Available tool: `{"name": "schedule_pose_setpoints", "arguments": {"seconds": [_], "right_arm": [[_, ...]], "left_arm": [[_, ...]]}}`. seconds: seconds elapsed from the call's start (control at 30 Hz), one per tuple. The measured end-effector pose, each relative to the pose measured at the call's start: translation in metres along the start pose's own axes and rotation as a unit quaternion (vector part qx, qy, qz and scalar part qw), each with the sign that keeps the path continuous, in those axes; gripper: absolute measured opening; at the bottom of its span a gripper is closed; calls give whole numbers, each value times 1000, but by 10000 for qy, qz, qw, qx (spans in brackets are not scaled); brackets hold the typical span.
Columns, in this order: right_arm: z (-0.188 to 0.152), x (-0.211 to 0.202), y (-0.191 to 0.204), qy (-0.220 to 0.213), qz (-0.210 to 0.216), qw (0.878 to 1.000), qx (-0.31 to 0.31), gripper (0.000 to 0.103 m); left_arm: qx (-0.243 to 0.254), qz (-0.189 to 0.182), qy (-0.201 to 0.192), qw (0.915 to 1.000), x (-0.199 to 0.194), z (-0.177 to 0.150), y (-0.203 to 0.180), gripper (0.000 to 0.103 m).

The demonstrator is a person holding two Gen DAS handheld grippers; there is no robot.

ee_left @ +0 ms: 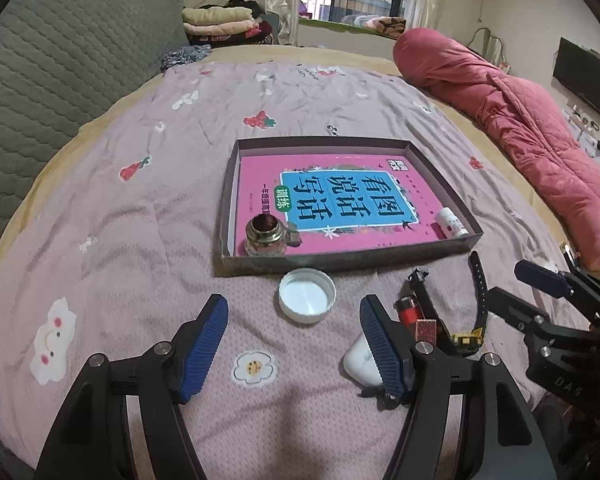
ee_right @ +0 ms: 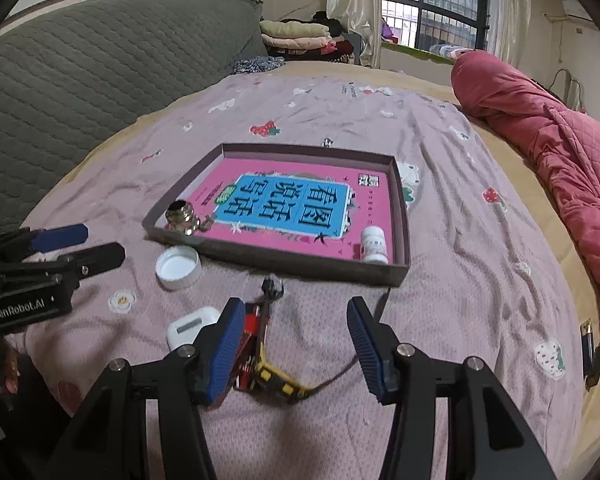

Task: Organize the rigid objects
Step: 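Withdraw both tools from the tray back toward the remaining items, then move left tool to the black pearl item while right tool approaches the yellow watch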

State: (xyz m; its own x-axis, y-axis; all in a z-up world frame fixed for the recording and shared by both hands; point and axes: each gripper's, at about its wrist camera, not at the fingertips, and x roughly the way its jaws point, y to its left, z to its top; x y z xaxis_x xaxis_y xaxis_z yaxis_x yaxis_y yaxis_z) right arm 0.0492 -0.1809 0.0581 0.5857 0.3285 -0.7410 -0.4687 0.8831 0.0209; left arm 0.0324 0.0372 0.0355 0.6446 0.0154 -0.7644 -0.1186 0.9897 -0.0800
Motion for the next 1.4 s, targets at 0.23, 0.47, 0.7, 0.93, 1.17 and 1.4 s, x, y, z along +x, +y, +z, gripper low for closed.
{"name": "schedule_pose_setpoints", "arguments": {"seconds": [0.23, 0.47, 0.7, 0.93, 1.17, 1.4], "right_arm": [[-9, -4, 0, 22, 4, 10000, -17, 53], [-18, -7, 1, 39, 32, 10000, -53, 53], [-26, -5, 4, 155, 86, 9998, -88, 53], [-33, -5, 3, 236, 85, 9996, -127, 53], [-40, -3, 2, 320, 89, 9993, -154, 53], [-42, 1, -1, 391, 111, 9992, -63, 53]], "left_arm": [[44, -74, 114, 9999, 1, -11, -3, 70], [112, -212, 274, 9993, 2, -24, -8, 70], [233, -292, 463, 9982, 8, -35, -17, 70], [426, -457, 776, 9950, 16, -52, -34, 70], [634, -524, 1037, 9912, 25, -68, -45, 70], [741, -554, 1224, 9882, 34, -79, -52, 70]]}}
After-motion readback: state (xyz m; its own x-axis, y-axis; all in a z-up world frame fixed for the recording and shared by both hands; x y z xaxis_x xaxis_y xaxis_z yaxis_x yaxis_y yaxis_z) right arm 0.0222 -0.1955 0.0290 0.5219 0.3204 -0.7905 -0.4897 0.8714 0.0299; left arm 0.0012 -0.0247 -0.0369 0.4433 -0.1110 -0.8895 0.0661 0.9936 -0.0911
